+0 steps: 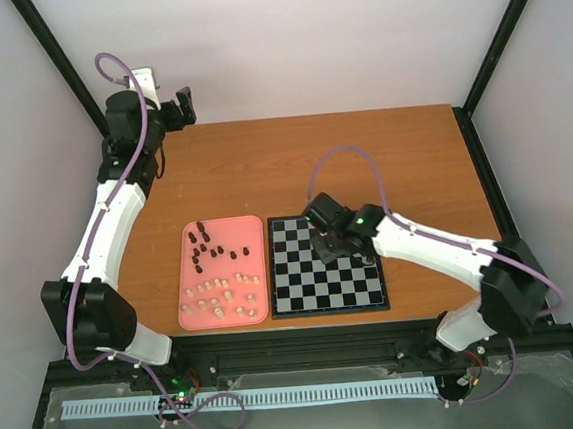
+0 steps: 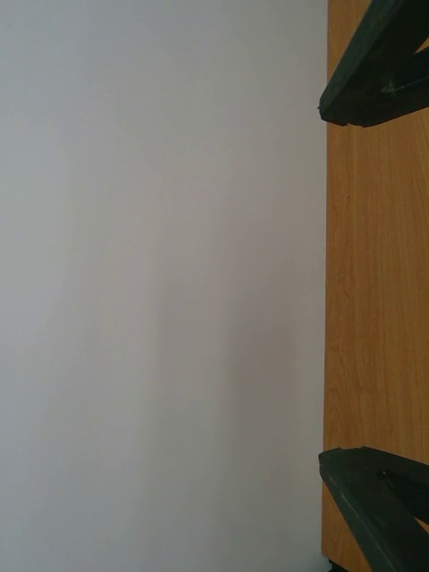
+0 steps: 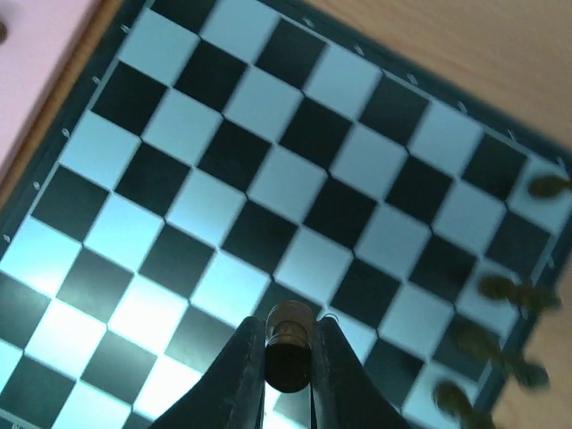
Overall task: Set up the chess pieces on the board
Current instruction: Place the chess piece on the chessboard.
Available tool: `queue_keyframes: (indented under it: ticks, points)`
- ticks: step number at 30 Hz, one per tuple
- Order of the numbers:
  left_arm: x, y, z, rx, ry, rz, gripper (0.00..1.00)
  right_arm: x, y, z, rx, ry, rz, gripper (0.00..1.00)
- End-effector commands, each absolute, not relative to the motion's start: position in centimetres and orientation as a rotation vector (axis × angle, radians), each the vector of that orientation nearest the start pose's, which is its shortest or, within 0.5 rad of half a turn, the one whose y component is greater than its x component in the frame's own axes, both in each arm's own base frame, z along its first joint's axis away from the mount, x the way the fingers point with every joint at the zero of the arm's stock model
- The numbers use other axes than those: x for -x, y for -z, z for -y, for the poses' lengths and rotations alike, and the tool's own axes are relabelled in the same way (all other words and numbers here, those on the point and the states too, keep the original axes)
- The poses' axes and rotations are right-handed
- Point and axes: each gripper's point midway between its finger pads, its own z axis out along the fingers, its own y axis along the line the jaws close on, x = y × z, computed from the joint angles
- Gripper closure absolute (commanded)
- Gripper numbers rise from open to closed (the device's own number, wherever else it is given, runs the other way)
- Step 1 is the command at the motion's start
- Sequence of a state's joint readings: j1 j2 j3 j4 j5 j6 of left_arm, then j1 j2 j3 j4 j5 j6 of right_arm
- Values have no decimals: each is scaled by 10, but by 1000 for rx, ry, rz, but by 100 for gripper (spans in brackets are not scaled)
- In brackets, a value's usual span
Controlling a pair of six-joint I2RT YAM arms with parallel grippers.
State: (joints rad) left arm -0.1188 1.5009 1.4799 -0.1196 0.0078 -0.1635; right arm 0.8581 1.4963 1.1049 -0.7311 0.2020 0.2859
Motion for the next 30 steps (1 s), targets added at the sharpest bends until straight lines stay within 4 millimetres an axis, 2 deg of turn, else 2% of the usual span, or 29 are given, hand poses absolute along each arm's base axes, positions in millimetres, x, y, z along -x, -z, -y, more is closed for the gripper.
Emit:
queue_keyframes:
  ticks: [1, 7, 11, 17, 23, 30]
  points:
    - [-482, -426, 62, 26, 235, -1637, 0, -234, -134, -213, 416, -141, -2616, 96]
    - [-483, -427, 65, 21, 262, -1633, 0, -200, -121, -176, 279, -115, -2668, 96]
    - [-485, -425, 69, 13, 284, -1635, 0, -183, -105, -155, 192, -105, -2700, 96]
    - [-493, -419, 71, 12, 295, -1651, 0, -171, -89, -139, 127, -63, -2738, 96]
    - [-495, -418, 71, 13, 295, -1657, 0, -165, -72, -133, 75, -58, -2759, 95]
    - [-498, -414, 72, 16, 294, -1664, 0, -161, -71, -131, 32, -111, -2746, 95]
